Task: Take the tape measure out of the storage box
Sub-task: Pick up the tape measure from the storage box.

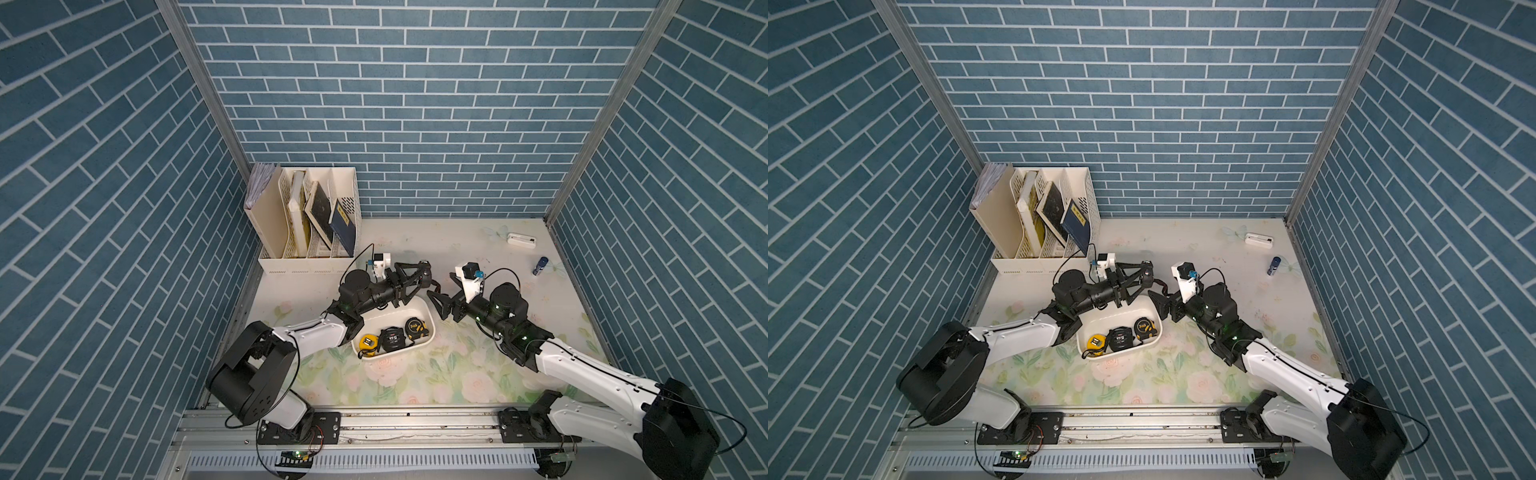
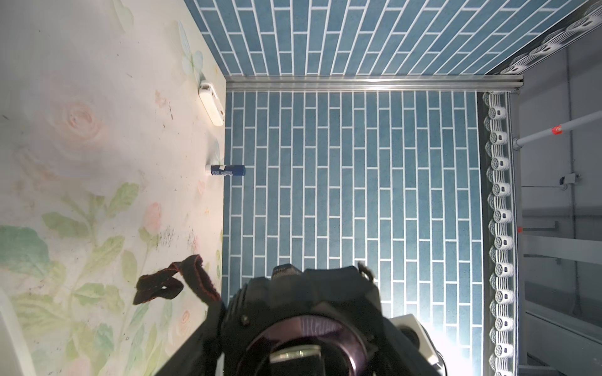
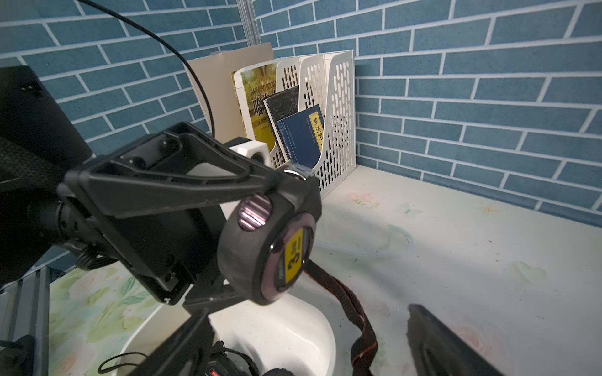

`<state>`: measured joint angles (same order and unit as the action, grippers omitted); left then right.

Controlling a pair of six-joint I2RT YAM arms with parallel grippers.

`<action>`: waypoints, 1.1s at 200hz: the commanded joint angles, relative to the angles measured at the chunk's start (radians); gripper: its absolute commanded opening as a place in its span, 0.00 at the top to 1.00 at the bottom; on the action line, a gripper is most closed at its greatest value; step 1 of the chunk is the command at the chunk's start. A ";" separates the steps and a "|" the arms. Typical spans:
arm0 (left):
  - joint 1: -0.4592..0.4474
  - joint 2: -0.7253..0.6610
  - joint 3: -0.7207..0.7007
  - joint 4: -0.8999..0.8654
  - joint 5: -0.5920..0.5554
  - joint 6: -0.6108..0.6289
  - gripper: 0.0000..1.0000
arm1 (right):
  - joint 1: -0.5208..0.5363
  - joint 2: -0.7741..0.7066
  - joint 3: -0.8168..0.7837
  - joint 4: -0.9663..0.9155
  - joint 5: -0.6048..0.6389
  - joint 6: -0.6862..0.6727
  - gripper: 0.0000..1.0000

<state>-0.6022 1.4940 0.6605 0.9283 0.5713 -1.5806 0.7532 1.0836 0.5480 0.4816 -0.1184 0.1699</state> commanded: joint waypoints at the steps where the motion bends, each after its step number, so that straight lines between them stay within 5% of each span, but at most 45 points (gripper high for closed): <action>1: 0.004 -0.004 0.001 0.066 0.054 0.007 1.00 | 0.029 0.017 0.037 0.034 0.079 -0.060 0.05; 143: -0.021 0.031 0.001 0.070 0.010 0.011 1.00 | 0.178 0.190 0.086 0.225 0.409 -0.070 0.04; 220: -0.027 0.024 -0.006 0.071 -0.003 0.008 1.00 | 0.189 0.249 0.069 0.338 0.467 -0.061 0.22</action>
<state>-0.6224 1.5280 0.6601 0.9413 0.5701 -1.5799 0.9344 1.3190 0.6052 0.7410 0.3019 0.1226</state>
